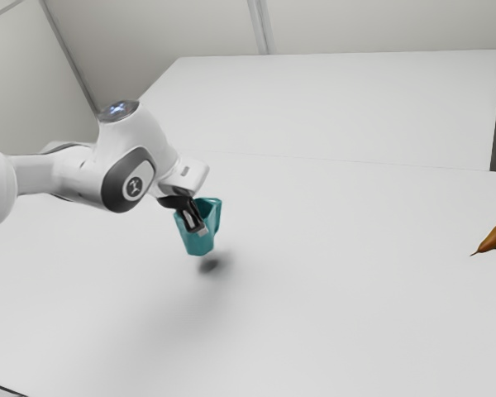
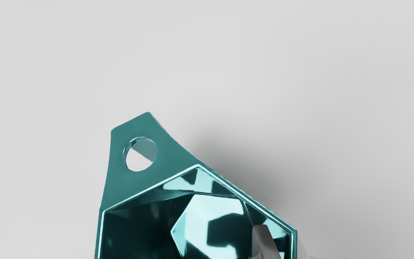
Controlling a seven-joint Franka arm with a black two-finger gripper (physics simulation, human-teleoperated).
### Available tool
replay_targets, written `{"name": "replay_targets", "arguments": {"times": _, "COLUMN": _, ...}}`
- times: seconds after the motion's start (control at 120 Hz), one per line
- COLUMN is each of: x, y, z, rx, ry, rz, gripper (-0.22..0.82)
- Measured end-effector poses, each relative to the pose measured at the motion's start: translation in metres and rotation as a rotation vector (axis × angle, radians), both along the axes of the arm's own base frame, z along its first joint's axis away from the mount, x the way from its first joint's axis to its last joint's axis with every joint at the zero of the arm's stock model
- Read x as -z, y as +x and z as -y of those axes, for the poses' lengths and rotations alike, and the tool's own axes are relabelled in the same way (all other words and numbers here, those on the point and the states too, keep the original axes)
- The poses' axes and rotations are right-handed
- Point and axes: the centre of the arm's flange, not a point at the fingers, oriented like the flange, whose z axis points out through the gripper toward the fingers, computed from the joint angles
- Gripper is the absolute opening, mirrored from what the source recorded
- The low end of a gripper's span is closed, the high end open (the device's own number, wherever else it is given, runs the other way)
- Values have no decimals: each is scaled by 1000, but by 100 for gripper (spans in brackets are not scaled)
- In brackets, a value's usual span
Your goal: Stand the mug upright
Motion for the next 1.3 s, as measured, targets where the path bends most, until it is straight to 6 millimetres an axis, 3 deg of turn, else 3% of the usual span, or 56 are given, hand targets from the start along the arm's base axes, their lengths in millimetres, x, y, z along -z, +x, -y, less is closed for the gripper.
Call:
{"name": "replay_targets", "arguments": {"times": 0.467, "x": 18, "y": 12, "z": 6, "rx": -371, "ry": -26, "rz": 19, "gripper": -18}}
{"name": "replay_targets", "arguments": {"times": 0.892, "x": 36, "y": 19, "z": 17, "rx": -565, "ry": -92, "rz": 44, "gripper": -18}}
{"name": "replay_targets", "arguments": {"times": 1.3, "x": 40, "y": 3, "z": 36, "rx": -652, "ry": -114, "rz": 15, "gripper": -18}}
